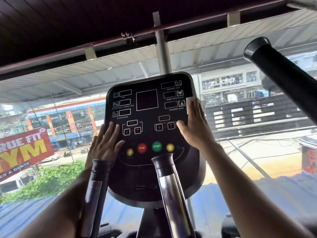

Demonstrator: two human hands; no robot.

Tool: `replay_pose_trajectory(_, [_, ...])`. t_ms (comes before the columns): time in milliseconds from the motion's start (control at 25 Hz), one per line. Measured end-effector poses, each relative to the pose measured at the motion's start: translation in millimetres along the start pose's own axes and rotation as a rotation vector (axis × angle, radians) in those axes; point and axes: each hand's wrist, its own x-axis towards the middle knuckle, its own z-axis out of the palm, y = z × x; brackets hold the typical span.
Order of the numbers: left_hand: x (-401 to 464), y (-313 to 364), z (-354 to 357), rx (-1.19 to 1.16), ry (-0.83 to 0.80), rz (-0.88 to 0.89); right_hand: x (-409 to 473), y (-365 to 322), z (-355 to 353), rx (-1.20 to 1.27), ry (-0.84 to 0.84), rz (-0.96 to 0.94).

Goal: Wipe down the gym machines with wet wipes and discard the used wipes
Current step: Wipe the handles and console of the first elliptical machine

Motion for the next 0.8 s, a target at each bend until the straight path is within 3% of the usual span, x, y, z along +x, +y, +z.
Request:
replay_pose_trajectory(200, [1, 1, -3, -0.006, -0.033, -0.02, -79, 3, 14, 0.043, 0.053, -0.024])
replay_pose_trajectory(400, [0, 2, -3, 0.013, -0.036, 0.0, -8, 2, -8, 0.09, -0.015, 0.14])
replay_pose_trajectory(480, [0, 4, -3, 0.0, -0.024, -0.016, -4, 5, -13, 0.075, -0.035, 0.125])
replay_pose_trajectory(800, [0, 6, -4, 0.009, -0.049, -0.043, -149, 21, 20, 0.001, -0.01, -0.052])
